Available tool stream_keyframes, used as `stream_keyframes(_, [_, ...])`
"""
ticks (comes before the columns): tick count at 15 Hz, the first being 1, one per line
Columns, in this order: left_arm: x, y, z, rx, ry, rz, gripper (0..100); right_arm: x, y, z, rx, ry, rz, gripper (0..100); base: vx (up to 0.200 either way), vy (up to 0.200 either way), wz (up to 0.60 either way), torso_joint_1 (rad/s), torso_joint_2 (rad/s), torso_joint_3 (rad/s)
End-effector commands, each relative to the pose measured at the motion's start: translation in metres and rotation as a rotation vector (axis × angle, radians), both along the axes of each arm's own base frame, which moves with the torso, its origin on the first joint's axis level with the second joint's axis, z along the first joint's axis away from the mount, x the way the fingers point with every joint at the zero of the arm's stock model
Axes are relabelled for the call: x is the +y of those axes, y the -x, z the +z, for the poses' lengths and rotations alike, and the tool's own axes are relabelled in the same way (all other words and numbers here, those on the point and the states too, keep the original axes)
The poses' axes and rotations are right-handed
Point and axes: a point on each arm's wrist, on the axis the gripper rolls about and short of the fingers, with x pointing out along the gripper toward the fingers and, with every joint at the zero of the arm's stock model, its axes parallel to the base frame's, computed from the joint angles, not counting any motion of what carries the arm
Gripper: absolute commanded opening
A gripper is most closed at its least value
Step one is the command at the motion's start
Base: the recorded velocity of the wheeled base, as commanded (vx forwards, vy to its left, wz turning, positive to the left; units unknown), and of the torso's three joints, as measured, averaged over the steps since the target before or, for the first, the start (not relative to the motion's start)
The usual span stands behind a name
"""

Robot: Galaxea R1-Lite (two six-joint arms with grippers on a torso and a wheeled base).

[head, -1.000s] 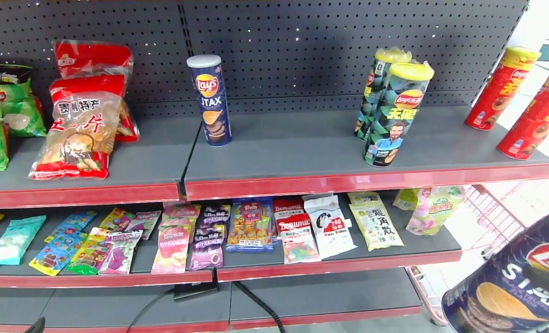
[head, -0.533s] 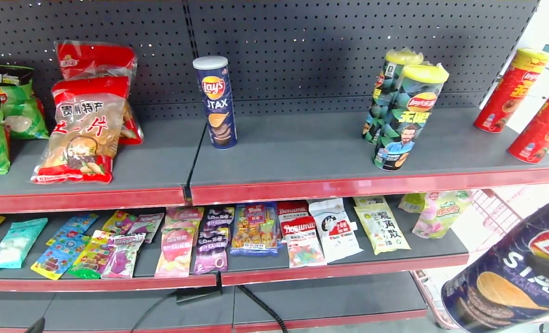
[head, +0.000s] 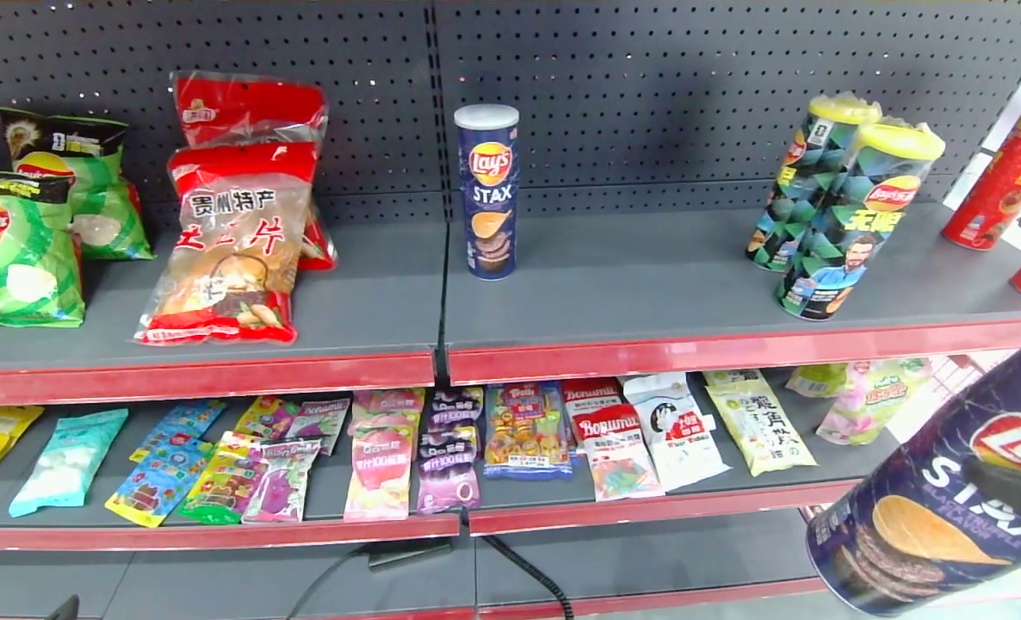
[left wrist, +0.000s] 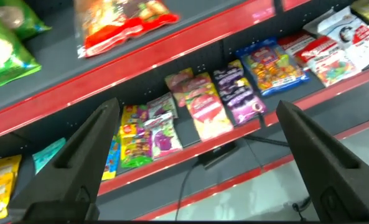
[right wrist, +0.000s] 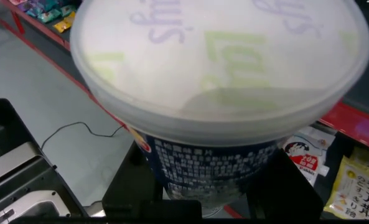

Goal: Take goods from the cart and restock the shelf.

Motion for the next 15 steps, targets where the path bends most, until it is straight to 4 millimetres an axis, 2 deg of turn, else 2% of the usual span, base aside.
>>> stream_keyframes(1, [0.0,0.0004,-0.0011,0.001,-0.001,0.0,100,0.0009,-0.0027,0.0001,0.007,0.002,0.001,0,0.0,0.0,0.0,0.0,0.0,0.0])
stream_keyframes(12, [0.0001,-0.0003,-0.0029,0.007,-0.014,0.001,100,0.0023,-0.0058,0.0008,0.015,0.006,0.008,0,0.0,0.0,0.0,0.0,0.0,0.0])
stream_keyframes(15, [0.0001,0.0002,-0.0029,0.004,-0.014,0.001,100,0.0106,-0.0073,0.0046,0.006,0.018,0.084,0,0.2,0.0,0.0,-0.004,0.0,-0.001])
